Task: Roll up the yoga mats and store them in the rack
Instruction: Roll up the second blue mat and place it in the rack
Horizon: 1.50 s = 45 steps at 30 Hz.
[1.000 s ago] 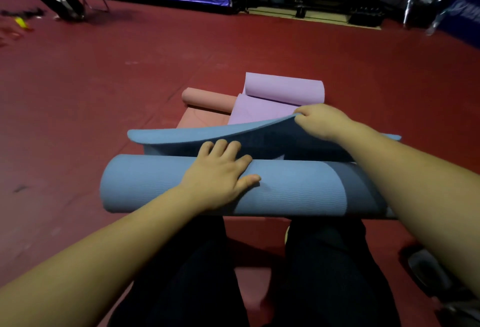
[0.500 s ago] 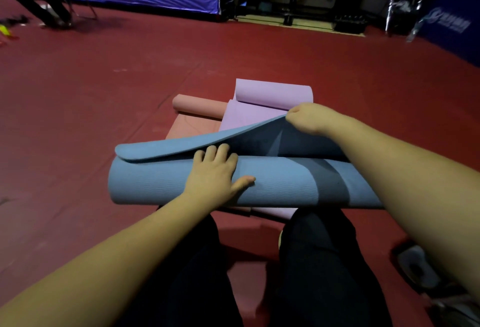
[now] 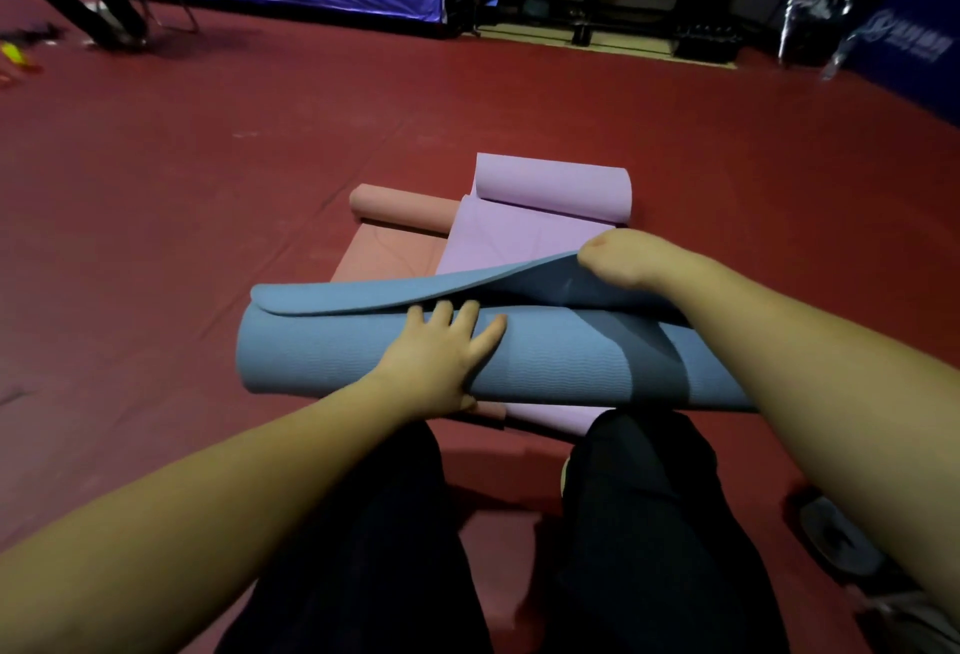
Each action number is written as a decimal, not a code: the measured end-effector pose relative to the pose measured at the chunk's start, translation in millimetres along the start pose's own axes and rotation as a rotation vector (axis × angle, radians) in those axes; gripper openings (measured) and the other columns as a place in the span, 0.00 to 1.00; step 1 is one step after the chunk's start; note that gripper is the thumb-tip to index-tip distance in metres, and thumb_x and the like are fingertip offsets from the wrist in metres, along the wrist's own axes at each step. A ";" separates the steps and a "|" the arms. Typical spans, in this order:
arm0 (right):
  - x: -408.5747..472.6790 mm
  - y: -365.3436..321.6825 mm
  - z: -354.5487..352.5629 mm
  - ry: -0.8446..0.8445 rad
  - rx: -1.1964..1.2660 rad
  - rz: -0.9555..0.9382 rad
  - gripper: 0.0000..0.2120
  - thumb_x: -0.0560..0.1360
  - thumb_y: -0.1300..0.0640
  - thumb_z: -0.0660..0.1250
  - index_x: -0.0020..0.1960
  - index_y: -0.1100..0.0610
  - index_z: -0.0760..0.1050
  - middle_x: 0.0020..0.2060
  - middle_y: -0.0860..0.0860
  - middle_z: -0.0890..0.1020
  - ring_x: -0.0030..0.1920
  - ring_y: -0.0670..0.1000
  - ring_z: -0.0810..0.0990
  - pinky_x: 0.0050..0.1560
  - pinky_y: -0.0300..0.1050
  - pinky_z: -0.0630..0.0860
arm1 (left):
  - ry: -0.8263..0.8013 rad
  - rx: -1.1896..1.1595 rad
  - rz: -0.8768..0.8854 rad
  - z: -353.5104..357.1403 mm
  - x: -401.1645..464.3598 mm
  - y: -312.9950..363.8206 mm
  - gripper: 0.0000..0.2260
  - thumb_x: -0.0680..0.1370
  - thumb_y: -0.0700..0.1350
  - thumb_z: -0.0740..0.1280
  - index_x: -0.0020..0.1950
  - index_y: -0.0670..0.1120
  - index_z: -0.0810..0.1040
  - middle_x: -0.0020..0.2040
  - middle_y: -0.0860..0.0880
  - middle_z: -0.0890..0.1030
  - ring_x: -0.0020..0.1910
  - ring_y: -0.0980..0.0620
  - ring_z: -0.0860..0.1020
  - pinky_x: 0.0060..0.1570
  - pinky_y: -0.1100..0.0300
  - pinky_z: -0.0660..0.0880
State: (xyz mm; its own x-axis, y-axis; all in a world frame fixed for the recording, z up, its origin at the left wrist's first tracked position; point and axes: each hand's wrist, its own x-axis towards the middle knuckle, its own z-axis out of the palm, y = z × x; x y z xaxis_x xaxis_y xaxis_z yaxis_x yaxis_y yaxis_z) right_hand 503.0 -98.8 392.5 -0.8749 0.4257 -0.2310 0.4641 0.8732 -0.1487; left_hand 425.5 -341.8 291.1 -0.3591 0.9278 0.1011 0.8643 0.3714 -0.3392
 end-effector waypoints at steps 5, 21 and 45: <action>-10.4 0.9 2.3 0.036 -0.029 -0.041 0.16 0.80 0.55 0.53 0.35 0.52 0.68 0.44 0.49 0.75 0.47 0.54 0.71 0.45 0.46 0.64 | -0.075 -0.141 0.006 -19.0 4.3 -11.0 0.48 0.64 0.68 0.72 0.77 0.51 0.55 0.69 0.46 0.68 0.63 0.42 0.70 0.57 0.46 0.71; -43.5 5.3 66.6 0.124 -0.097 -0.156 0.30 0.76 0.29 0.45 0.54 0.48 0.76 0.55 0.51 0.82 0.54 0.56 0.78 0.48 0.49 0.71 | 0.046 -0.420 0.001 -34.5 -10.1 -38.7 0.52 0.57 0.79 0.61 0.75 0.51 0.66 0.74 0.44 0.66 0.72 0.43 0.62 0.70 0.43 0.57; -14.1 -15.3 61.9 0.044 -0.056 0.015 0.35 0.78 0.31 0.44 0.56 0.53 0.81 0.56 0.56 0.82 0.55 0.58 0.77 0.50 0.49 0.70 | -0.156 -2.376 -1.394 -2.3 -58.4 81.7 0.16 0.84 0.51 0.53 0.63 0.43 0.73 0.55 0.38 0.80 0.47 0.38 0.80 0.42 0.51 0.75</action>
State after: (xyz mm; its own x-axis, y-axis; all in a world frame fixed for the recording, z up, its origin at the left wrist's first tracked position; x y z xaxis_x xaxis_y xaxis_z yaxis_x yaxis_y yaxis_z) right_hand 516.9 -132.8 338.5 -0.8735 0.4482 -0.1901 0.4702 0.8779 -0.0909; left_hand 517.9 -365.6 259.6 -0.5645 0.4008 -0.7216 -0.8044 -0.0714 0.5897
